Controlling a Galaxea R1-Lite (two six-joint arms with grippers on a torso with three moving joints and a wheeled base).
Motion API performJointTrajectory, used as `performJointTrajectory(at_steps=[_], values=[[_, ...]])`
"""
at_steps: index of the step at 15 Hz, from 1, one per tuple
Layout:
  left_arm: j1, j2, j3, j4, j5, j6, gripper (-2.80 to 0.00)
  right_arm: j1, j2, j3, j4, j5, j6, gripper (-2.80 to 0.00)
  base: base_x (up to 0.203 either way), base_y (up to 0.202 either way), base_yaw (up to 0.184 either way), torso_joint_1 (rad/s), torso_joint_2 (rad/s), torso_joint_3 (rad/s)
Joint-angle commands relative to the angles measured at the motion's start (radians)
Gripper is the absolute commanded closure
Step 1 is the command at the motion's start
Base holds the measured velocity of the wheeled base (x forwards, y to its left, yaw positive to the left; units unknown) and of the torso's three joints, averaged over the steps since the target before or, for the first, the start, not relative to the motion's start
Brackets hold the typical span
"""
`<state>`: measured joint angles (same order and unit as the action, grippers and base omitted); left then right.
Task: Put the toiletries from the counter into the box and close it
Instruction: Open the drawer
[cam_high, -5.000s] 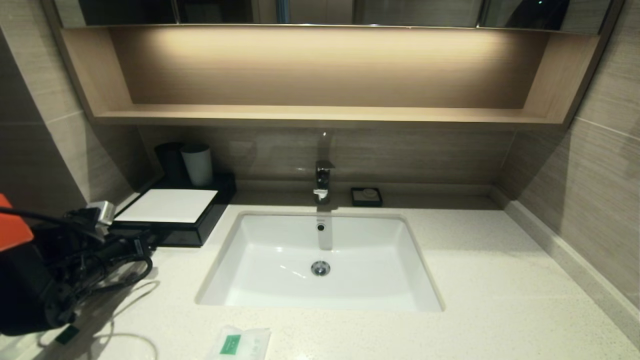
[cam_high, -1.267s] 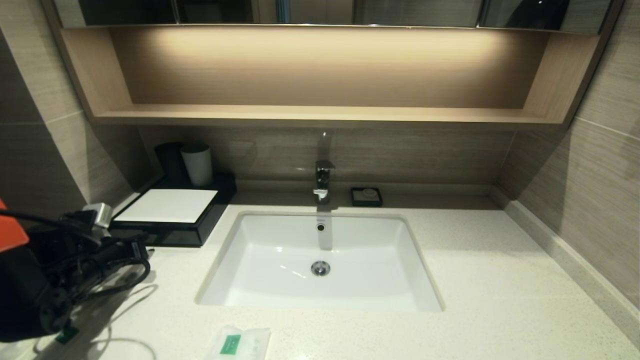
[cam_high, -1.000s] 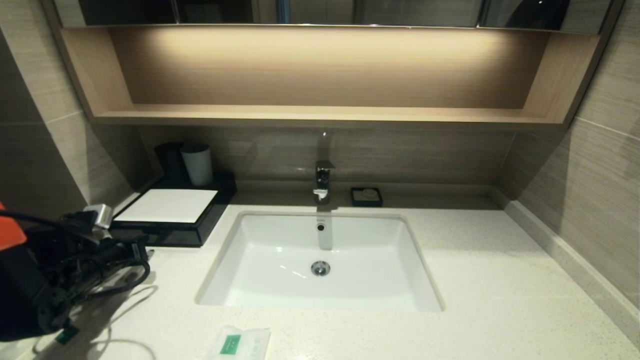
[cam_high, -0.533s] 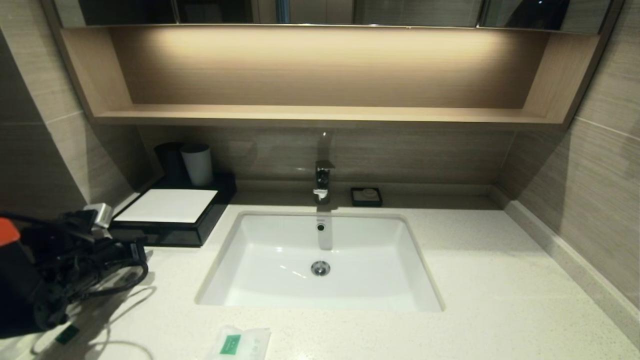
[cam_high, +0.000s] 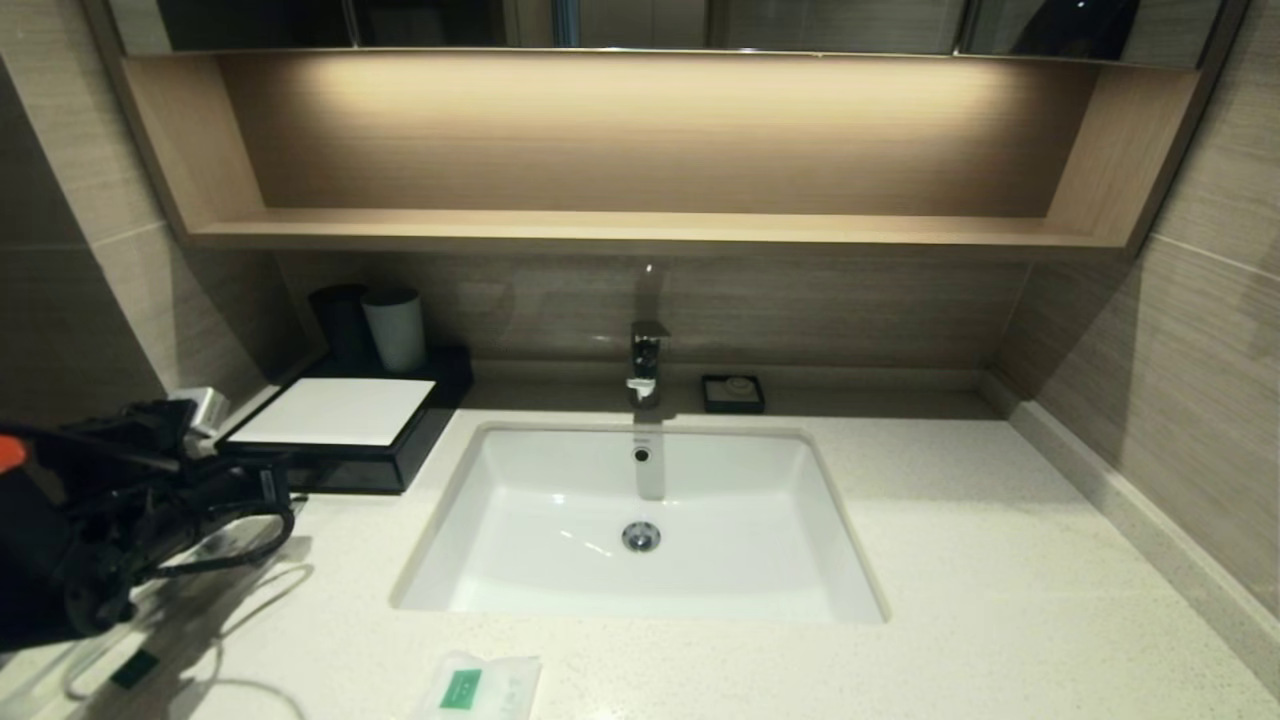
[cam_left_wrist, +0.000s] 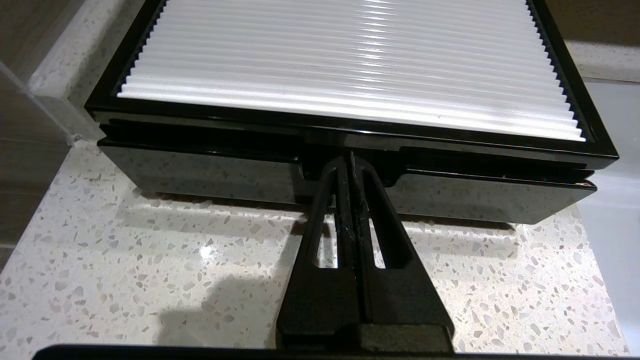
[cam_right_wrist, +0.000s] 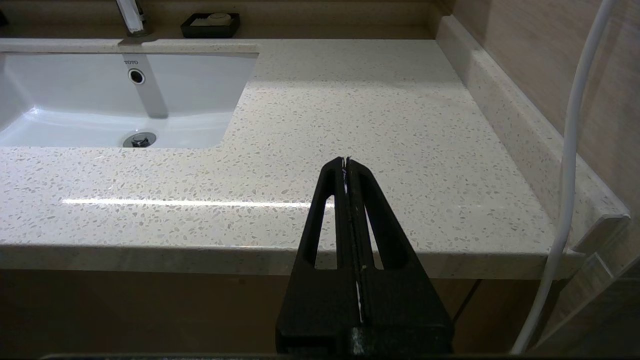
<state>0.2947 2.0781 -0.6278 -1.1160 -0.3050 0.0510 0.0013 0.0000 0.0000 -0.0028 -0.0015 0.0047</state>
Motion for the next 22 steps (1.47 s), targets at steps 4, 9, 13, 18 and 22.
performJointTrajectory(at_steps=[4,9,13,18,22], values=[[-0.002,0.001,-0.01,-0.003,-0.002,0.016,0.0,0.0,0.0,0.002,0.0,0.0,0.0,0.0,0.0,0.0,0.0,0.0,0.0,0.0],[-0.011,0.014,-0.01,-0.004,-0.002,0.021,0.0,0.0,0.0,0.002,-0.001,0.0,0.0,0.0,0.0,0.0,0.0,0.0,0.0,0.0],[-0.011,0.017,-0.01,-0.004,-0.002,0.021,0.0,0.0,0.0,0.001,0.0,0.0,0.0,0.0,0.0,0.0,0.0,0.0,0.0,0.0],[-0.011,0.039,-0.017,-0.007,-0.002,0.023,0.0,0.0,0.0,0.001,0.0,0.0,0.0,0.0,0.0,0.0,0.0,0.0,0.0,0.0],[-0.011,0.05,-0.021,-0.012,-0.003,0.032,0.0,0.0,0.0,0.002,0.0,0.0,0.0,0.0,0.0,0.0,0.0,0.0,0.0,0.0]])
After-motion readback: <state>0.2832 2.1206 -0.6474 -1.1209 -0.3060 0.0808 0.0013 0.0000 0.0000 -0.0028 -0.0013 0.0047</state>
